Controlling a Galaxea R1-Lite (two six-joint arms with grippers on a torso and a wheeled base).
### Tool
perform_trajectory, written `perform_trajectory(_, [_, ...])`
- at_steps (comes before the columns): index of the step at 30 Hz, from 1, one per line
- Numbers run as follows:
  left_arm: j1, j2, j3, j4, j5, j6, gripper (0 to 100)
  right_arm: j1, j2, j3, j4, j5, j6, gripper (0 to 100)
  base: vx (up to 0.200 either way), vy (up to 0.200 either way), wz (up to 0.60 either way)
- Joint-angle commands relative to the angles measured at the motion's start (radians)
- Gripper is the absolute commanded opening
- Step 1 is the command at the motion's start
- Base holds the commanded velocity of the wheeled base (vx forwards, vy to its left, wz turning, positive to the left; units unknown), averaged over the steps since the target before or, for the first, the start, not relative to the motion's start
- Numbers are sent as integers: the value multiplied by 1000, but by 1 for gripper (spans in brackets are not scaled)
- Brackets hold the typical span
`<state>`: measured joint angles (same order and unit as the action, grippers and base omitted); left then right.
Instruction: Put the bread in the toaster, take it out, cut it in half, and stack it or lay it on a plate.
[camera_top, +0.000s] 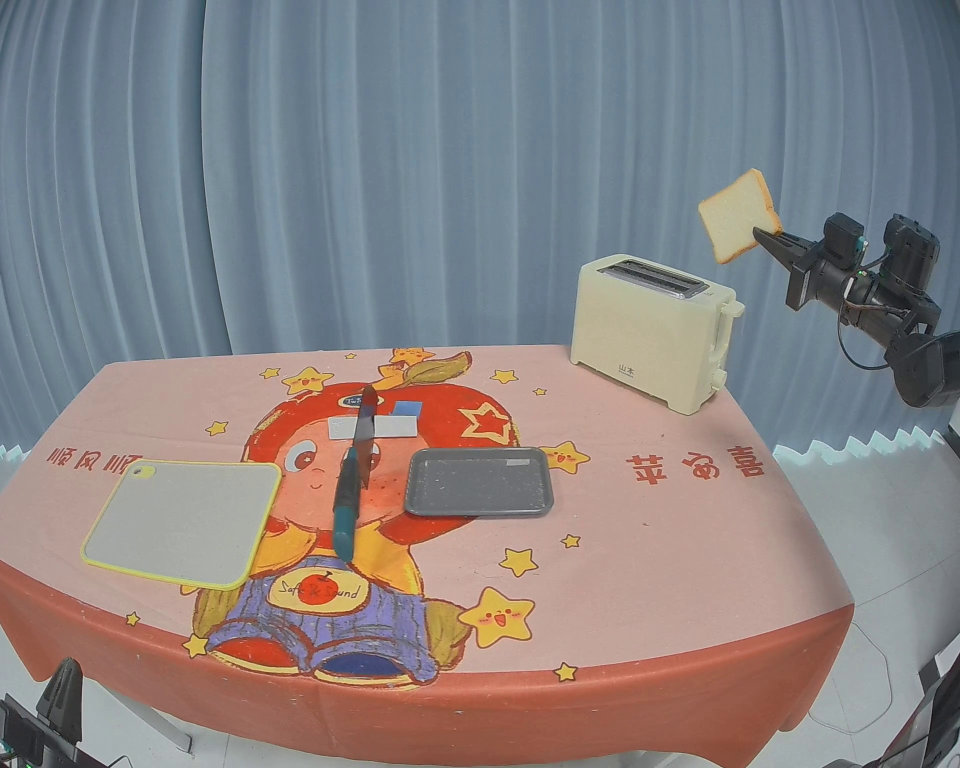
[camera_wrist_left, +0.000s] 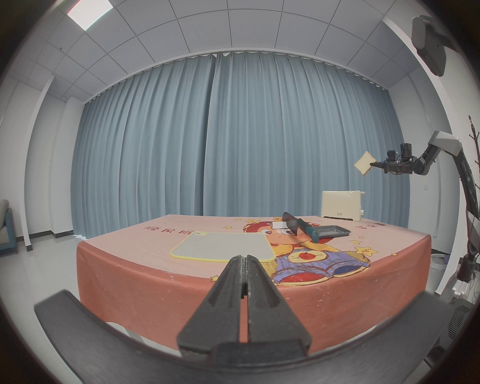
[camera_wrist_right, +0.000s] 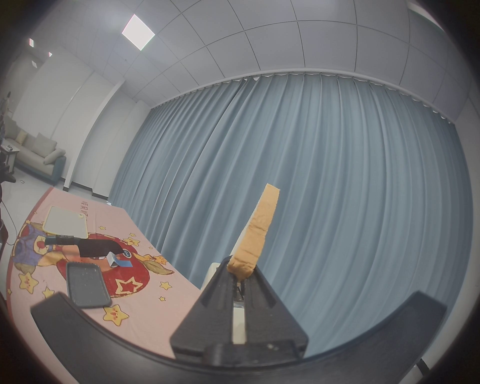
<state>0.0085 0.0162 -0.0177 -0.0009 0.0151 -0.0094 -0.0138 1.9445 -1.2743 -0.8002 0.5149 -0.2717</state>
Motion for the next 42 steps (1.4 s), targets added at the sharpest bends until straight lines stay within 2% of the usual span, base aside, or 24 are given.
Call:
perform_trajectory(1, [-1,-16,18,-1,0,-1,0,6,36,-30,4,1,-1,0,0,0,0])
perform_trajectory(6, [-1,-16,18,-1,0,-3,0,11,24,-31,29,1,-3,0,0,0,0])
perform_trajectory(12, [-1,-16,18,-1,0,-3,0,18,22,-28,29,1,-17,0,200,-100,0])
perform_trajectory(24, [-1,-16,18,-1,2,-6,0,31,54,-65,32,1,-30,0,0,0,0])
perform_trajectory(30, [1,-16,18,-2,-1,0,0,34,82,-82,45,1,-30,0,200,0,0])
perform_trajectory(42, [1,-16,18,-2,-1,2,0,46,100,-111,52,4,-30,0,0,0,0])
